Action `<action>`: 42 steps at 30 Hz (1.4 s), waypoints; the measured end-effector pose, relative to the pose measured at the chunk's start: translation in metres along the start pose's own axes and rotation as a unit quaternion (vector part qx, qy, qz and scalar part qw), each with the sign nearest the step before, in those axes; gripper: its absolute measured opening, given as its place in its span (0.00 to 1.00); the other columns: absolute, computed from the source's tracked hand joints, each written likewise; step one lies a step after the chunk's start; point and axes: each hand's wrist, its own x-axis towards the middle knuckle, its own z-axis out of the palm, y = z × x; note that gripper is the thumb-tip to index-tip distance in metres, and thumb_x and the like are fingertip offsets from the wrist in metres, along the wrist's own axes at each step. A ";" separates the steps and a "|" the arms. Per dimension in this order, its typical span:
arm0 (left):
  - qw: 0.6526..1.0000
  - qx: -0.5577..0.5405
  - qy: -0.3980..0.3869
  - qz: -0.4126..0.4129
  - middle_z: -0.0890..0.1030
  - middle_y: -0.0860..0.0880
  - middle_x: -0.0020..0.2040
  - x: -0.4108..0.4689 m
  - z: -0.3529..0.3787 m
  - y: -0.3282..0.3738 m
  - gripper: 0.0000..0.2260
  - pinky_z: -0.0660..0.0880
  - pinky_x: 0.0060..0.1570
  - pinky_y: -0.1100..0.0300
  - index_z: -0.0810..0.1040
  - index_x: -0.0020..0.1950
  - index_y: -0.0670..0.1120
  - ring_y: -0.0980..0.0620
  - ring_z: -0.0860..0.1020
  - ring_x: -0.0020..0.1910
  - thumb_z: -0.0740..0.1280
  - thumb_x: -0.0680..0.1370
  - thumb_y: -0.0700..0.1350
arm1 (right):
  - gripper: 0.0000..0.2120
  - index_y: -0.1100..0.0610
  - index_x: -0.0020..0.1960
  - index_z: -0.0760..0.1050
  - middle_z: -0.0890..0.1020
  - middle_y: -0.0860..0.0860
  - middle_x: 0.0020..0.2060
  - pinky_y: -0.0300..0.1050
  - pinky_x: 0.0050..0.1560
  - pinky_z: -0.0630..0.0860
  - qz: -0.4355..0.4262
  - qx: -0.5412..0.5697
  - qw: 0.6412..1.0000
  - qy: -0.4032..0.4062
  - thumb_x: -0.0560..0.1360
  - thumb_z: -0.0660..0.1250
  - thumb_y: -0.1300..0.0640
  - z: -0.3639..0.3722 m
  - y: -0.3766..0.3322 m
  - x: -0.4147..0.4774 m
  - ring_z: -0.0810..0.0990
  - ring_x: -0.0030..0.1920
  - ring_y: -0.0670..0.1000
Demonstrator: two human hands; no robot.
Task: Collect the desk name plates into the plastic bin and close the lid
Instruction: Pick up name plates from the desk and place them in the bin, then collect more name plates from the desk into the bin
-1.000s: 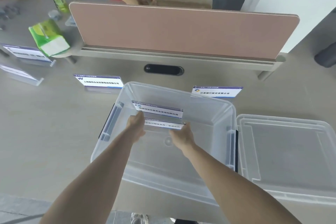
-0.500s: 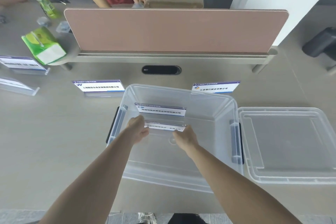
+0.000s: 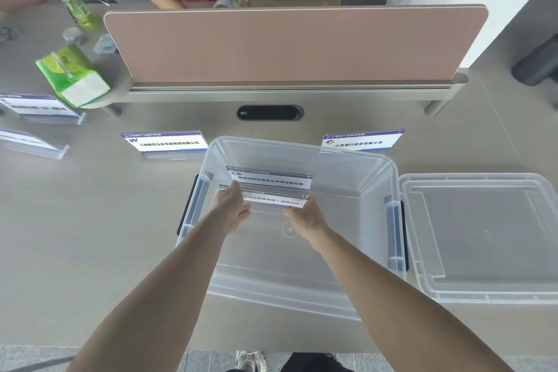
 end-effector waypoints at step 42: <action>0.863 0.230 -0.221 0.392 0.83 0.48 0.39 -0.168 -0.017 0.110 0.11 0.74 0.41 0.58 0.81 0.46 0.40 0.54 0.78 0.30 0.65 0.76 0.47 | 0.11 0.50 0.53 0.80 0.83 0.44 0.50 0.44 0.52 0.77 -0.271 -0.268 0.908 0.173 0.77 0.62 0.49 -0.098 -0.066 -0.182 0.81 0.50 0.49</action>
